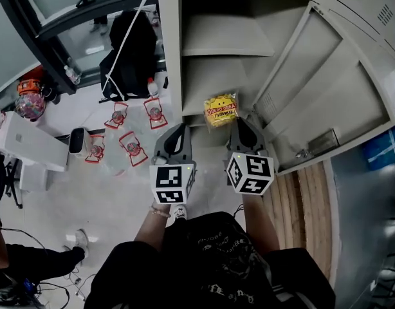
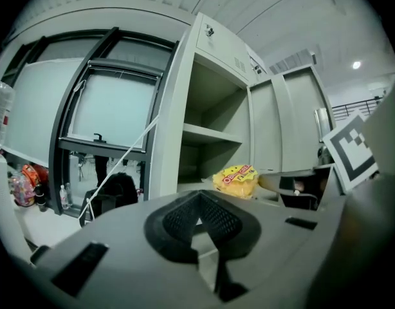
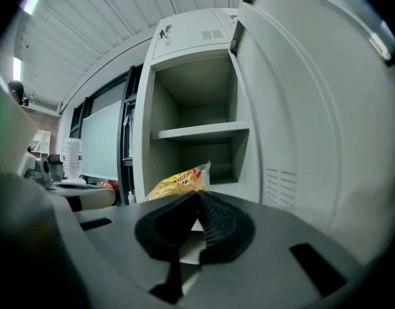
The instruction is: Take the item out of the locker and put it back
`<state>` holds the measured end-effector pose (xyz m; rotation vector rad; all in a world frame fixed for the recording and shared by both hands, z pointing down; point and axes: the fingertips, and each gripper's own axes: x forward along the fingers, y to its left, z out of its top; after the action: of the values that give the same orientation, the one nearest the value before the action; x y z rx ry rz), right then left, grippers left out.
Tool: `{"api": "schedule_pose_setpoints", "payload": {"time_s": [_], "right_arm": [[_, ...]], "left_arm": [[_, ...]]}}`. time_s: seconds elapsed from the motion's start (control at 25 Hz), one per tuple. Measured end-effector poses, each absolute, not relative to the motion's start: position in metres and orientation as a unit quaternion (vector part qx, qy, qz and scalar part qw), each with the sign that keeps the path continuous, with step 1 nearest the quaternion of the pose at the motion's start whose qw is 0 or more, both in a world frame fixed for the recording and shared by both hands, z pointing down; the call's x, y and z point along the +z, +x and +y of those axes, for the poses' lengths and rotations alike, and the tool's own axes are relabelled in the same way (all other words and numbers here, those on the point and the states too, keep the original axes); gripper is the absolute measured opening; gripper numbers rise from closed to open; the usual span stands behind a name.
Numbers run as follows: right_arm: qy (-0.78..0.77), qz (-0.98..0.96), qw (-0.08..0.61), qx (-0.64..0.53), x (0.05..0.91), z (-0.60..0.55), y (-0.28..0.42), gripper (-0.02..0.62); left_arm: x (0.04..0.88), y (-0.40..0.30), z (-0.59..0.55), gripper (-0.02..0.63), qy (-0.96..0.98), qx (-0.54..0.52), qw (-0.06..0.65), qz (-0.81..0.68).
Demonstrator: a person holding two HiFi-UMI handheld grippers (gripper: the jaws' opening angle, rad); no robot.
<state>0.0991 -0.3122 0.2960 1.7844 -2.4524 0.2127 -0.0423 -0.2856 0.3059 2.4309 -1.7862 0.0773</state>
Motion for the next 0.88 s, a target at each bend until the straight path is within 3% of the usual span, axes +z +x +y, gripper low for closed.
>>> {"api": "schedule_pose_setpoints", "payload": {"time_s": [0.88], "right_arm": [[0.606, -0.782, 0.128, 0.067, 0.327, -0.406, 0.089, 0.005]], "left_arm": [[0.316, -0.045, -0.322, 0.006, 0.801, 0.041, 0.043, -0.596]]}}
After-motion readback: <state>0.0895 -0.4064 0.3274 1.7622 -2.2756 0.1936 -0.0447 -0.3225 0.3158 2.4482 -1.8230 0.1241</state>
